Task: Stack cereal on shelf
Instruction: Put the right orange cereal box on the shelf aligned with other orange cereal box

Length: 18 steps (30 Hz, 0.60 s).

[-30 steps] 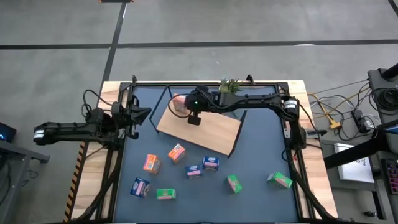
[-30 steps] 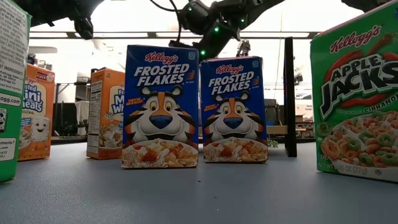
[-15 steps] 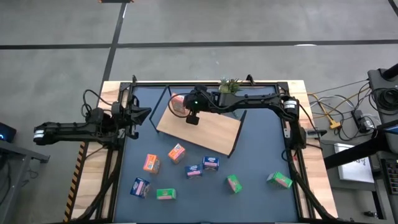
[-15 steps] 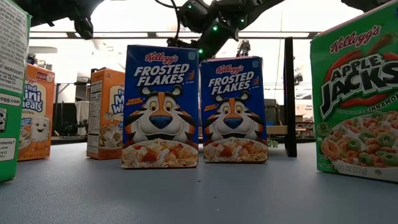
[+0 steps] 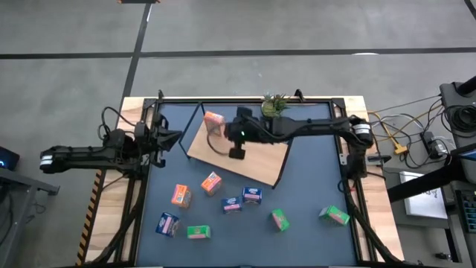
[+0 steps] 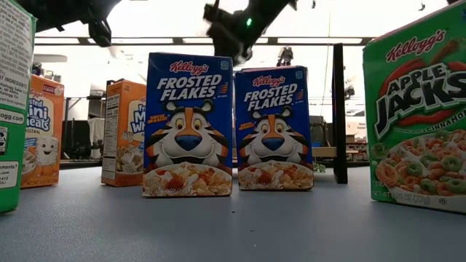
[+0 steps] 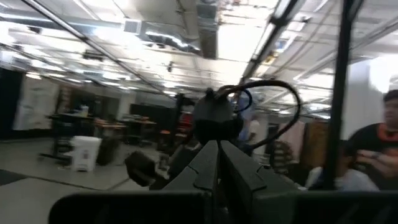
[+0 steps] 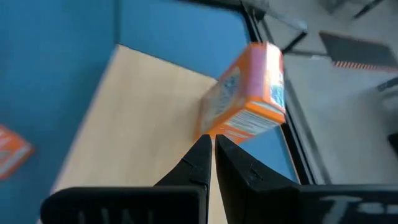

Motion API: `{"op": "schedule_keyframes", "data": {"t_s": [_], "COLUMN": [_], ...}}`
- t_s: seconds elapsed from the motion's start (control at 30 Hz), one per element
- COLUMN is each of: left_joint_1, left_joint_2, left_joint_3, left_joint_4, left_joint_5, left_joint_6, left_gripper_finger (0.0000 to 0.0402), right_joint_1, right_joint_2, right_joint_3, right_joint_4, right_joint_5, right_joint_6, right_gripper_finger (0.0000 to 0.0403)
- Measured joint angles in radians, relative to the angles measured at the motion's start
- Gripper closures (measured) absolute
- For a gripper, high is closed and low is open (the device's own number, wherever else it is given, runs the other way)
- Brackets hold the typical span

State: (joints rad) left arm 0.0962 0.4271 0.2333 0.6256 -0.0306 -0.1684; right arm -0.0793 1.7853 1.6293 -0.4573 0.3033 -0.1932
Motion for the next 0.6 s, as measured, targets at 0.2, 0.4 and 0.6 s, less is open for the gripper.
{"op": "schedule_keyframes", "data": {"t_s": [0.2, 0.4, 0.6], "left_joint_1": [-0.041, -0.123, -0.225], "left_joint_2": [0.083, 0.188, 0.328], "left_joint_3": [0.000, 0.056, 0.236], "left_joint_4": [0.153, 0.202, 0.031], "left_joint_5": [0.116, 0.055, 0.048], "left_joint_6": [-0.104, -0.129, -0.156], "left_gripper_finger": [0.0402, 0.0402, 0.0402], "right_joint_1": [0.141, 0.254, 0.339], "right_joint_2": [-0.101, -0.213, -0.317], "right_joint_3": [-0.126, -0.285, -0.460], "right_joint_4": [0.020, 0.122, 0.302], "right_joint_5": [0.116, 0.160, 0.170], "right_joint_6": [0.030, 0.066, 0.045], "right_gripper_finger": [0.0393, 0.0394, 0.0394]}}
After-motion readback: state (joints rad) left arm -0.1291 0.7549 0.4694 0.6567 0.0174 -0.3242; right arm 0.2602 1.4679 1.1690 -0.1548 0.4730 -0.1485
